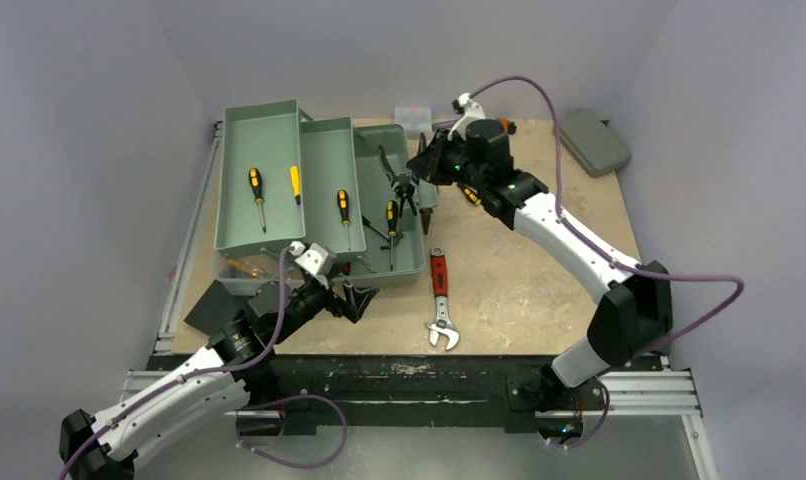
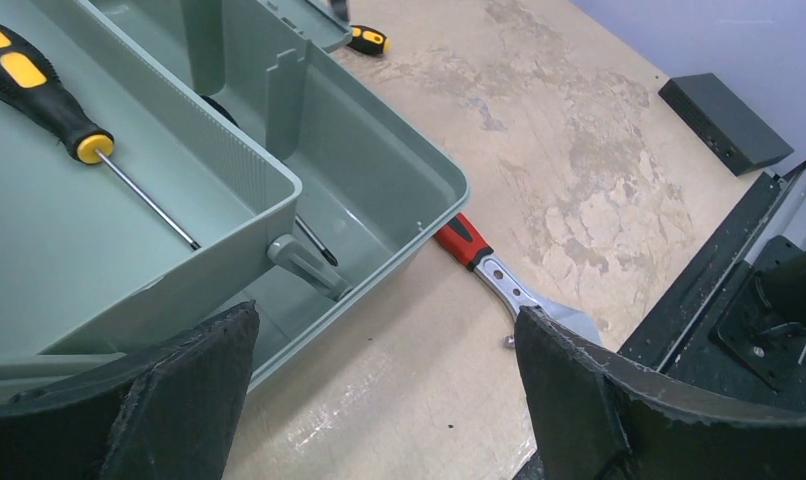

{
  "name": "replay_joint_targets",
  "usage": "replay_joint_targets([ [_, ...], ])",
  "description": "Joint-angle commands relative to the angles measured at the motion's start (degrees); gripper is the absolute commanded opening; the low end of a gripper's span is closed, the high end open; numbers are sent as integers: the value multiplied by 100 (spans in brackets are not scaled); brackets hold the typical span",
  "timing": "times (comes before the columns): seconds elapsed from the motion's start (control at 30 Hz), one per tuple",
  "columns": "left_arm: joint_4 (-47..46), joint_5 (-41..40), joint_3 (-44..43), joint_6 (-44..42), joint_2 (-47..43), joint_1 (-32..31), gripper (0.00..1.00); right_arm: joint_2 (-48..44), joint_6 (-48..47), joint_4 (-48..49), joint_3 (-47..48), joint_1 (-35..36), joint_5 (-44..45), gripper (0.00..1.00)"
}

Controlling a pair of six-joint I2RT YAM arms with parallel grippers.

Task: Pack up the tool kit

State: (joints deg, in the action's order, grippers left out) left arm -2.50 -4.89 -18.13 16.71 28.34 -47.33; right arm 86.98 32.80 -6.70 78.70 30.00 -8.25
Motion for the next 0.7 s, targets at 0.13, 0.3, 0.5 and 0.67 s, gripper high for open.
replay_joint_targets([
  [0.13,-396,264,47,-142,-52,-26,95,767,150,325,354,428,366,0],
  [0.3,-395,327,16,-142,13,-22,95,1269,243,263,515,527,548,0],
  [0.5,-454,335,26,-142,59,-22,95,1721,301,472,435,598,436,0],
  [0.67,-462,382,-15,-159,161,-22,95,2252,262,541,704,627,-27,0],
])
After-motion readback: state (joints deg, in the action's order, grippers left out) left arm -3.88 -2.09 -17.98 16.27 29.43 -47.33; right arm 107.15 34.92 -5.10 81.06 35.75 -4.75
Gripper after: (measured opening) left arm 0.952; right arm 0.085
